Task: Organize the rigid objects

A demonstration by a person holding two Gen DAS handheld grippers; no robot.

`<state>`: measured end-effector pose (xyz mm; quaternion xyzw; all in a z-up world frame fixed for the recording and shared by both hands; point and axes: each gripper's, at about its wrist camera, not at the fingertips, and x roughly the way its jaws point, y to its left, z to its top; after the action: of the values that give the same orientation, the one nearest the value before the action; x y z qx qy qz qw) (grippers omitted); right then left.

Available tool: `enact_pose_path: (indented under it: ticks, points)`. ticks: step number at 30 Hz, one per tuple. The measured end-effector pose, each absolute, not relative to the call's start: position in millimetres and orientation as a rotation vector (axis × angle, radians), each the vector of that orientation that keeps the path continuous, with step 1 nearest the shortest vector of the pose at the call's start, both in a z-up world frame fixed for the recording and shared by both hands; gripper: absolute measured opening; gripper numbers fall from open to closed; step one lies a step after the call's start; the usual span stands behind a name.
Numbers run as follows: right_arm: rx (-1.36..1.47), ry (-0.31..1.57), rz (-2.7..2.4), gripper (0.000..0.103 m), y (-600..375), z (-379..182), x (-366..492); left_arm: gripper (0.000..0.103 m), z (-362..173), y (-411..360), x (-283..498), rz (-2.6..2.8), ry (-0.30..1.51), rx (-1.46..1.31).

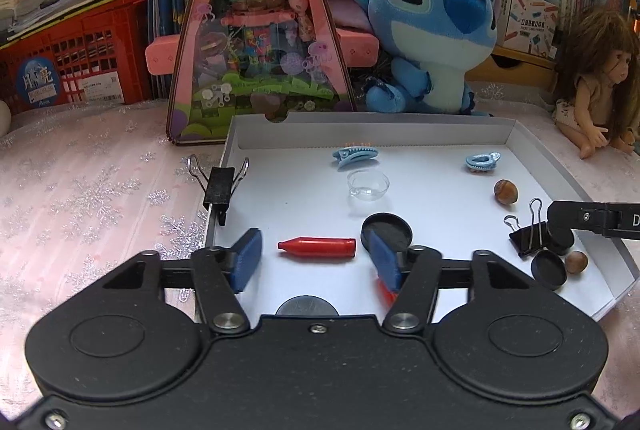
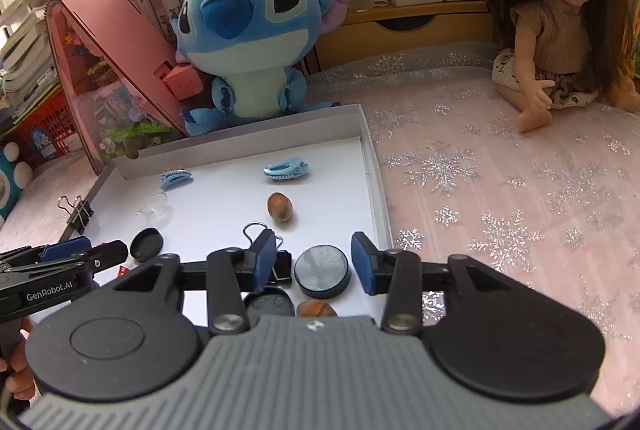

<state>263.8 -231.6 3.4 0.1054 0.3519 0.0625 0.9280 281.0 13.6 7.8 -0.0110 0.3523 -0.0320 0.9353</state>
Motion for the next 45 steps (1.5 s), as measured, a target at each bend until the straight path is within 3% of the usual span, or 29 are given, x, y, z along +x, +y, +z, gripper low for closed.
enact_pose_path:
  ticks: [6,20,45]
  points:
    - [0.18,0.689,0.138,0.069,-227,10,254,0.073,17,8,268,-0.083,0.685,0.007]
    - [0.123,0.635,0.15,0.086,-216,18,217,0.076,29,2,230,-0.115,0.664,0.012]
    - [0.01,0.581,0.117,0.095,-203,-6,140,0.081,21,-3,132,-0.16,0.616,0.039]
